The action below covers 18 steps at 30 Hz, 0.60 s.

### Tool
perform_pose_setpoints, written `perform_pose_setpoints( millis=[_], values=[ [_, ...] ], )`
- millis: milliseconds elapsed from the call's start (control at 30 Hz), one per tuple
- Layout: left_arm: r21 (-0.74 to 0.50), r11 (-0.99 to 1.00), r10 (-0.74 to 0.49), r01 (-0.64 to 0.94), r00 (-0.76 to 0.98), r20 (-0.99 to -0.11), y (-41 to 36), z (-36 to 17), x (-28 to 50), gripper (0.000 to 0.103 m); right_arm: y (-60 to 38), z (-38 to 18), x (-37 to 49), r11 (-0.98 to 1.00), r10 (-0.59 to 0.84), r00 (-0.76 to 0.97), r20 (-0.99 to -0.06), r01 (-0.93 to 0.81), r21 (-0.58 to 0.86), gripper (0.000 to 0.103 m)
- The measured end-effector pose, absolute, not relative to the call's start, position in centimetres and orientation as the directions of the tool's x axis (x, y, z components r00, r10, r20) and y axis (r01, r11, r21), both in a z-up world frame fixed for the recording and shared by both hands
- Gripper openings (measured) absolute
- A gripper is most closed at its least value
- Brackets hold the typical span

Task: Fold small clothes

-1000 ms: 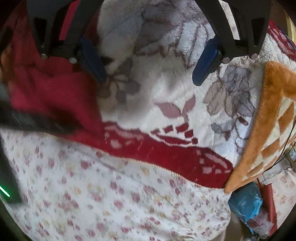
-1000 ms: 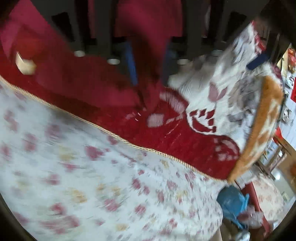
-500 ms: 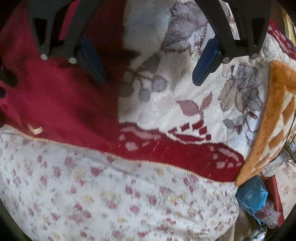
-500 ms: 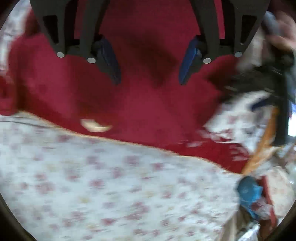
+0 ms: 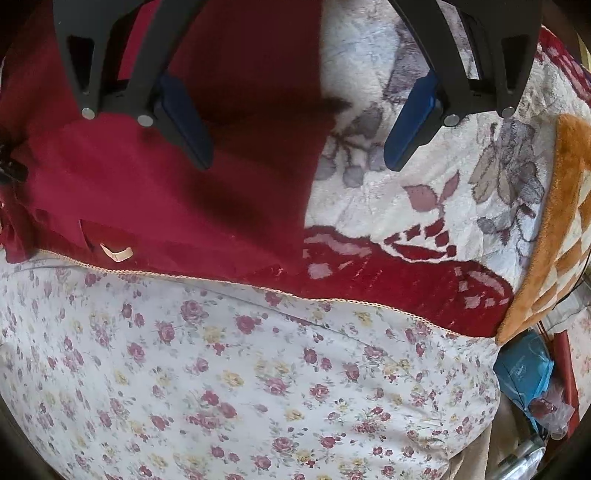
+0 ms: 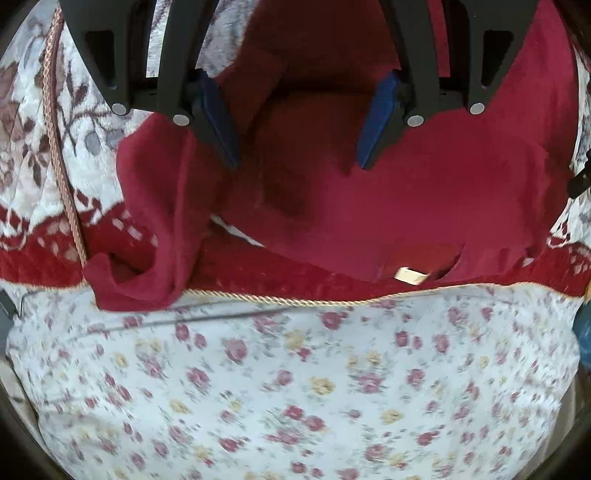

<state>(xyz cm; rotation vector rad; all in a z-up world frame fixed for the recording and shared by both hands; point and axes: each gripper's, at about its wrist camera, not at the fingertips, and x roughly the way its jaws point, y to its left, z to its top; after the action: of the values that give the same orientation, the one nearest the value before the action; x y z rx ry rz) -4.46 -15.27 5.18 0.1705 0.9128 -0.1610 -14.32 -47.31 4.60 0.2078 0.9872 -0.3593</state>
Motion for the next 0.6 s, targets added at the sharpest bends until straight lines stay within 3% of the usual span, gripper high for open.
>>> perform_pose_setpoints(
  millis=[100,300,433,600],
  values=[
    [0.086,0.973,-0.063,0.216,0.603,-0.795,-15.6,5.0,-4.5,0.093,-47.8,3.7,-14.2,0.918,-0.242,0.464,-0.852,0.394,-0.047,0.07],
    [0.096,0.97,-0.061,0.226,0.6,-0.797,-15.7,4.6,-4.3,0.093,-47.4,6.2,-15.0,0.921,-0.184,0.568,-0.802,0.385,0.062,0.071],
    [0.097,0.967,-0.052,0.234,0.557,-0.829,-15.8,3.2,-3.7,0.093,-46.9,3.3,-12.9,0.936,-0.149,0.477,-0.866,0.35,0.032,0.073],
    [0.068,0.971,-0.065,0.23,0.527,-0.848,-15.5,2.8,-3.7,0.093,-48.0,5.9,-14.6,0.929,-0.085,0.53,-0.844,0.349,0.126,0.074]
  ],
)
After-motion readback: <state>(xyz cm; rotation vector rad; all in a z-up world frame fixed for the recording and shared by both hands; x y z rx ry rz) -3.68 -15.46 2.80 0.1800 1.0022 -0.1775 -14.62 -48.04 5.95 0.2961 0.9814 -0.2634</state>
